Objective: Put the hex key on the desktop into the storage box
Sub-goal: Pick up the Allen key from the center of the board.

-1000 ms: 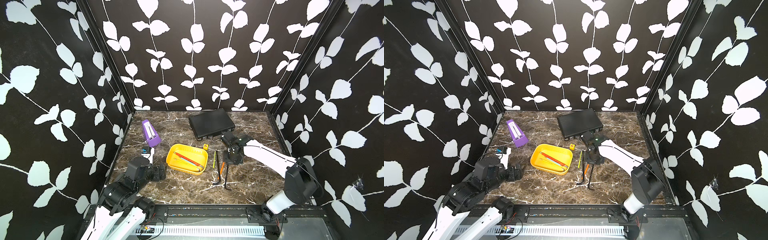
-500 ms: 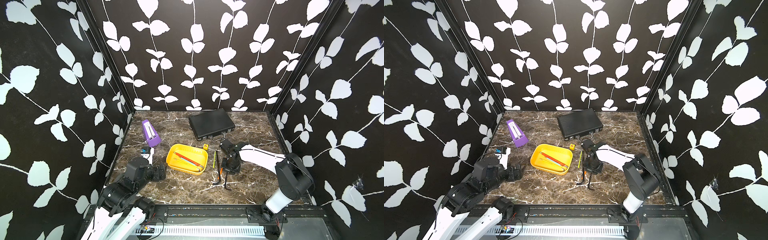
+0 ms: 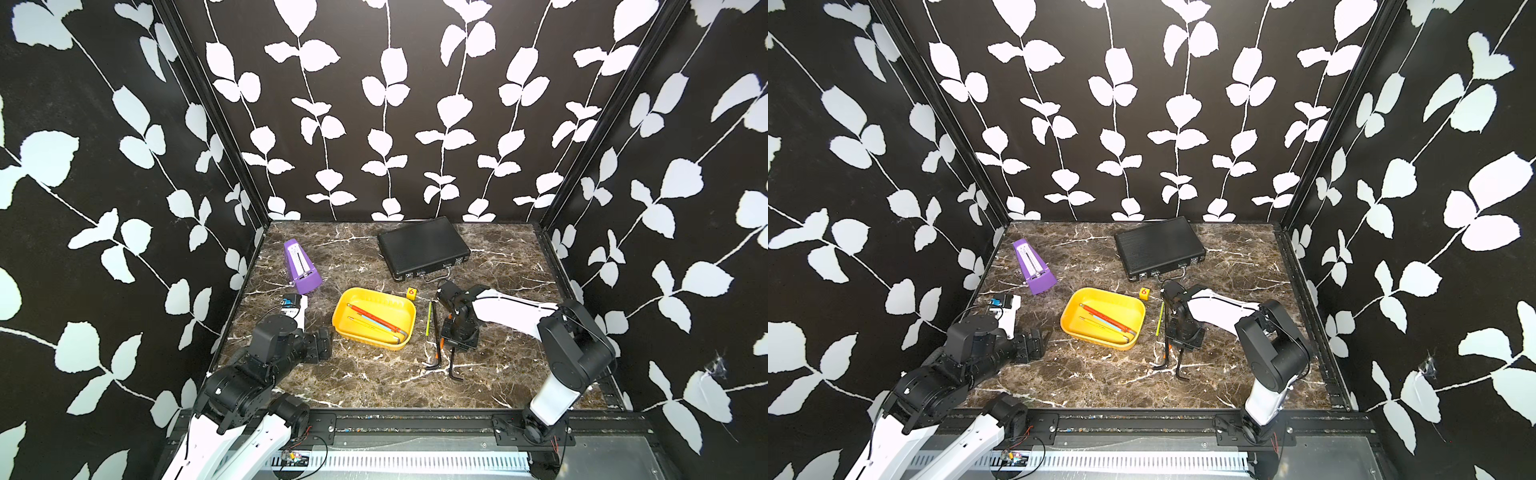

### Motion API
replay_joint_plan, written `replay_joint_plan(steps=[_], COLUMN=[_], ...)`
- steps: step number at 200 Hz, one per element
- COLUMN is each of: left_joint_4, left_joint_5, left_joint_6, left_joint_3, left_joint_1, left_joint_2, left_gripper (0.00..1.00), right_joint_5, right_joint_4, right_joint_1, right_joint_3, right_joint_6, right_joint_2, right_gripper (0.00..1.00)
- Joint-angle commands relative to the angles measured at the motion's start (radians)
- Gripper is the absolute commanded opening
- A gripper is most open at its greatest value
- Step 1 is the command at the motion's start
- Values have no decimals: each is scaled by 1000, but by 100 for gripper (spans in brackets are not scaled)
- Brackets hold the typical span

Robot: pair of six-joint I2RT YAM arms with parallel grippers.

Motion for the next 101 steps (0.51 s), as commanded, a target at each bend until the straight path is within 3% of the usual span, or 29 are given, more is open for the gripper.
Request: replay_joint_plan(steps=[1,50,101], left_joint_4=[18,18,20], left_joint_5=[1,1,-3], left_joint_6=[6,7,6], left_joint_3=[-7,-9,-11], left_joint_1=[-3,-4,-3], left_joint_2=[-7,-6,-7], left_gripper=[87,87,87], right_joint_5=[8,-1,-4], right_joint_4=[-39,-53,-49], right_joint_1=[-1,-1,-1], right_joint_3=[8,22,8], right_joint_6=[8,-9,-21], right_joint_2=[26,61,84], right_gripper=[26,22,9])
